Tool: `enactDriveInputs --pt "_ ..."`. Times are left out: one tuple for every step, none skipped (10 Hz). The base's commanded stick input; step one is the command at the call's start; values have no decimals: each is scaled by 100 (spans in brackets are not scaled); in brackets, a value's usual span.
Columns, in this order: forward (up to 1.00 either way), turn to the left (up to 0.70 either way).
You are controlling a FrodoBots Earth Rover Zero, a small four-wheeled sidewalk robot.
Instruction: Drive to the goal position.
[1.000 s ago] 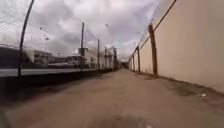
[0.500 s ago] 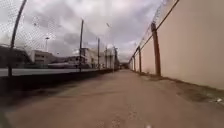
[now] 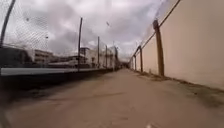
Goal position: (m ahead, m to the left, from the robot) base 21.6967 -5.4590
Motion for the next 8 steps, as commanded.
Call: enactDriveInputs --pt "70 0" --pt "70 0" --pt "70 0" --pt "70 0" --pt "70 0" --pt "70 0" --pt "70 -22" --pt "70 -35"
